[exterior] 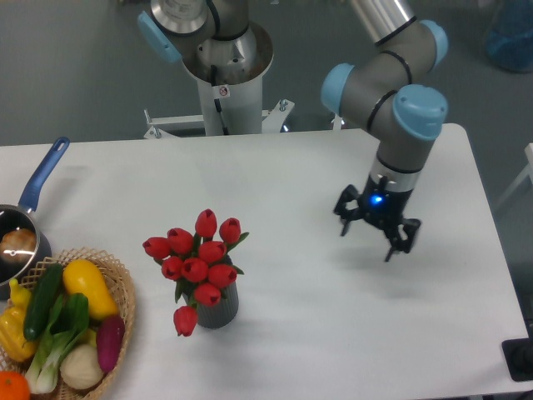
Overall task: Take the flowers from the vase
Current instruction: 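Move the open gripper toward the red tulip bunch above the vase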
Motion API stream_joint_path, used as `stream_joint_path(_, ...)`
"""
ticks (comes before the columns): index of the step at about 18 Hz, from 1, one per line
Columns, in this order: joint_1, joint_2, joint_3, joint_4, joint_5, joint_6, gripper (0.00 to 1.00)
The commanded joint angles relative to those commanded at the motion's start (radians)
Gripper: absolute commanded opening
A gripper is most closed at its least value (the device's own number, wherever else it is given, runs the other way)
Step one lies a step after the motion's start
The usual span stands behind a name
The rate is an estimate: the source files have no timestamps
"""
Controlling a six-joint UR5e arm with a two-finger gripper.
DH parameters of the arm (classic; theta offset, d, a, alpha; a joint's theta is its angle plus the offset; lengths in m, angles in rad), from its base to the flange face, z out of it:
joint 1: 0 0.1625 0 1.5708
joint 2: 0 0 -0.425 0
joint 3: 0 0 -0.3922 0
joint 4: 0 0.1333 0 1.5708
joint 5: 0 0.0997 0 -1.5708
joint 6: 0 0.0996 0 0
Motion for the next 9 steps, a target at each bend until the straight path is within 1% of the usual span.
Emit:
stream_joint_path(1,-0.002,0.014,-0.008,-0.002,-0.041,0.000,1.00)
stream_joint_path(2,0.000,0.023,-0.014,-0.002,-0.060,0.000,1.00)
stream_joint_path(3,-0.002,0.052,-0.034,-0.002,-0.118,-0.002,1.00)
stream_joint_path(4,-0.015,0.074,-0.037,-0.002,-0.246,-0.006,1.00)
stream_joint_path(5,-0.015,0.075,-0.035,-0.002,-0.288,-0.011,1.00)
stream_joint_path(7,-0.023,0.077,-0.041,-0.003,-0.339,-0.026,1.00)
stream_joint_path(9,-0.058,0.077,-0.046,-0.002,-0.370,-0.052,1.00)
